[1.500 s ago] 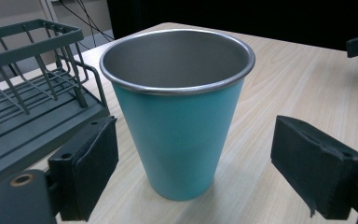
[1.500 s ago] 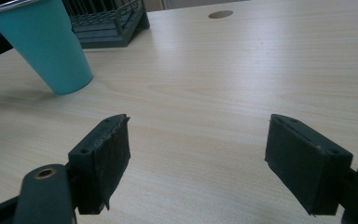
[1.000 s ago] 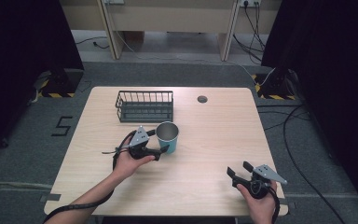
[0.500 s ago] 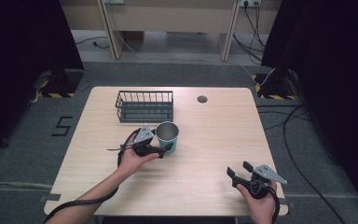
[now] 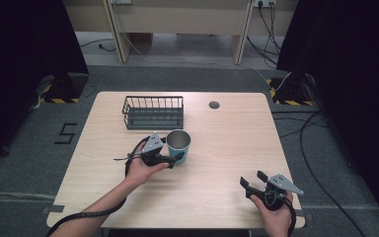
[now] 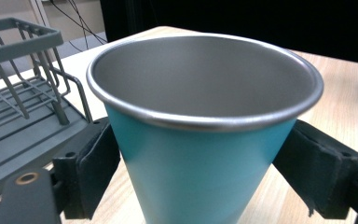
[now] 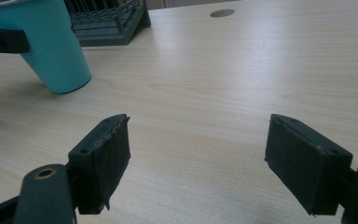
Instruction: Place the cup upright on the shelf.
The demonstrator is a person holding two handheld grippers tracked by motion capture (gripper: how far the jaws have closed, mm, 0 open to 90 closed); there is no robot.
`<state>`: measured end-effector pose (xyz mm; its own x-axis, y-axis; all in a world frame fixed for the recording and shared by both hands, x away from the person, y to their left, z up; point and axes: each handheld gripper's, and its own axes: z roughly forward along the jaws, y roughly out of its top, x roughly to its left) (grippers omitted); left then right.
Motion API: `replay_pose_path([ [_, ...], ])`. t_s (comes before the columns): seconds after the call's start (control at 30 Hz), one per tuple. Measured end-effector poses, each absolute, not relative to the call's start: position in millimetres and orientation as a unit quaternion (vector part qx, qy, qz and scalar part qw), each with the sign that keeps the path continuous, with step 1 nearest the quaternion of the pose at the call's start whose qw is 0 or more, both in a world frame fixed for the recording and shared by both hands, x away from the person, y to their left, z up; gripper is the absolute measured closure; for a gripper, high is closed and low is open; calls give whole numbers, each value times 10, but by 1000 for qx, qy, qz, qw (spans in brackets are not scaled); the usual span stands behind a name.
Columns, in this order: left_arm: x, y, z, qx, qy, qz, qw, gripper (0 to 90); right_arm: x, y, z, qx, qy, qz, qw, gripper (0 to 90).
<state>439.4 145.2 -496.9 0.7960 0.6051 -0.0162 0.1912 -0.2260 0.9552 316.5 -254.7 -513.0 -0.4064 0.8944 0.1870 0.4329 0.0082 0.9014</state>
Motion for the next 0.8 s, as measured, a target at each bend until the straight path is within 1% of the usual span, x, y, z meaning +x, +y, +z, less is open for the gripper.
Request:
replay_pose_path([
  [0.8, 4436, 1648, -4655, 739, 267, 213, 581, 155, 3167, -2546, -5130, 495, 672, 501, 230, 228],
])
